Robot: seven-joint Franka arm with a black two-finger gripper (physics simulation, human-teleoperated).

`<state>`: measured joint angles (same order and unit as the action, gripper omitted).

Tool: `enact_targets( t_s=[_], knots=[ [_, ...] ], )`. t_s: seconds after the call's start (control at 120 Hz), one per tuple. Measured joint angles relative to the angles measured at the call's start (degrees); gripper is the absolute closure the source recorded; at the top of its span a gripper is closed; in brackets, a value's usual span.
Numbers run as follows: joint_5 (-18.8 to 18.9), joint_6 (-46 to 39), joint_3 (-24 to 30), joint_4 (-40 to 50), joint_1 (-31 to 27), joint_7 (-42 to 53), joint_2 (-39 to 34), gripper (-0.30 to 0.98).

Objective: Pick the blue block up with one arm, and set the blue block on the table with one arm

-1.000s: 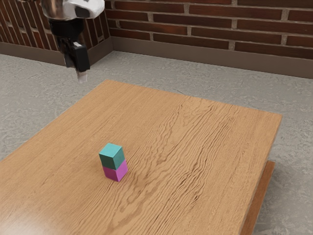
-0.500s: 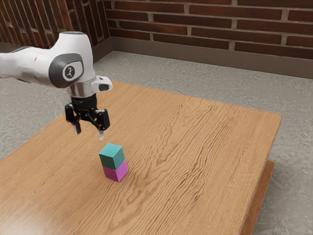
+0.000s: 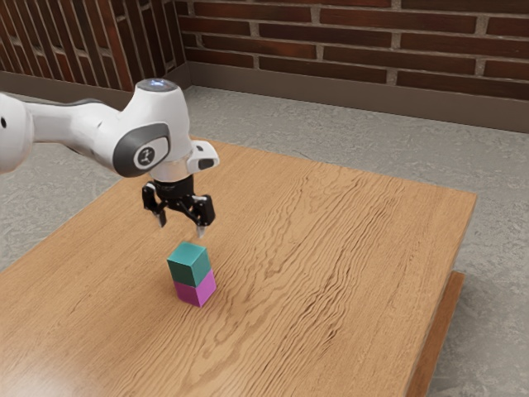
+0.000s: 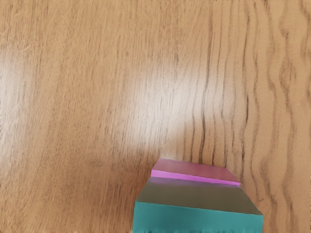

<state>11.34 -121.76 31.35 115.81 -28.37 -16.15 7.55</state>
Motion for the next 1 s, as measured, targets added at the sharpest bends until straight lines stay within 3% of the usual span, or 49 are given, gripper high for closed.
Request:
enact_targets(
  t_s=[0.117, 0.3, 0.692, 1.0],
  knots=[
    [-2.3, -2.0, 0.0, 3.7, -0.7, -2.0, -3.1, 0.00],
    [-3.8, -5.5, 0.0, 6.8, -0.6, -4.3, -2.1, 0.00],
    [-3.6, -9.1, 0.0, 7.1, -0.2, -5.5, 1.1, 0.00],
    [-0.1, -10.1, 0.0, 7.7, -0.1, -5.6, 2.8, 0.00]
  ],
)
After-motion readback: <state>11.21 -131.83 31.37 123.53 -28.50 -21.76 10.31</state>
